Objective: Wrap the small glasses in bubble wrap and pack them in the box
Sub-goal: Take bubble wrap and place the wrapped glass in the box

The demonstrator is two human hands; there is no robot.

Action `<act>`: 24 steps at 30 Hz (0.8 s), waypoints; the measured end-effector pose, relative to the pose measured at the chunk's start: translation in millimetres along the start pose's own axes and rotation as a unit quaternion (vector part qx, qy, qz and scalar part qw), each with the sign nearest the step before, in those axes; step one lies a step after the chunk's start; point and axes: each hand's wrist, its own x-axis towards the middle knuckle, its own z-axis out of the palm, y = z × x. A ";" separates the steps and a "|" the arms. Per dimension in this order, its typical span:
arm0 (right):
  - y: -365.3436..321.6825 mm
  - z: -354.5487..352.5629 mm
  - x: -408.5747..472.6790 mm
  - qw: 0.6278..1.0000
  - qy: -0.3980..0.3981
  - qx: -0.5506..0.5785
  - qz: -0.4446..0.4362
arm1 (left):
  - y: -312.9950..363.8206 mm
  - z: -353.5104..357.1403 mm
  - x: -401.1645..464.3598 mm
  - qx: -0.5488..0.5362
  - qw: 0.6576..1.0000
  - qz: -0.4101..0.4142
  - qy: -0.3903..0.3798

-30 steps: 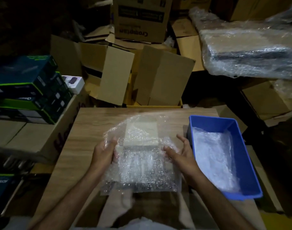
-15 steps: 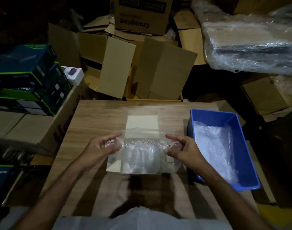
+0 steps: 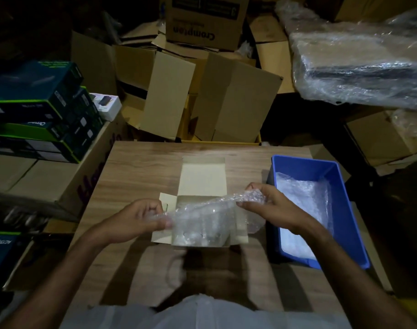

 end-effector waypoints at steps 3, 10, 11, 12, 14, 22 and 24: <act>-16.3 5.8 7.3 0.998 -0.005 0.061 -0.030 | 24.1 -6.1 -4.7 0.004 0.987 -0.034 -0.159; -14.1 23.3 20.1 0.863 -0.068 0.496 0.069 | 62.9 40.7 19.8 -0.085 0.992 0.014 -0.087; 1.0 30.2 17.5 0.817 -0.070 0.567 0.083 | 58.2 45.4 20.6 -0.106 0.993 0.020 -0.038; 12.1 39.3 11.8 0.778 -0.076 0.617 0.087 | 51.9 49.2 20.9 -0.130 0.991 0.015 0.013; 29.7 59.0 -0.5 0.754 -0.096 0.644 0.088 | 39.0 58.6 18.8 -0.174 0.981 -0.005 0.086; 35.4 82.6 3.8 0.919 0.106 0.375 0.052 | 17.3 98.7 15.9 -0.304 0.929 -0.010 0.211; 36.7 80.6 3.6 0.938 0.125 0.322 0.040 | 20.1 96.9 18.3 -0.305 0.917 -0.015 0.256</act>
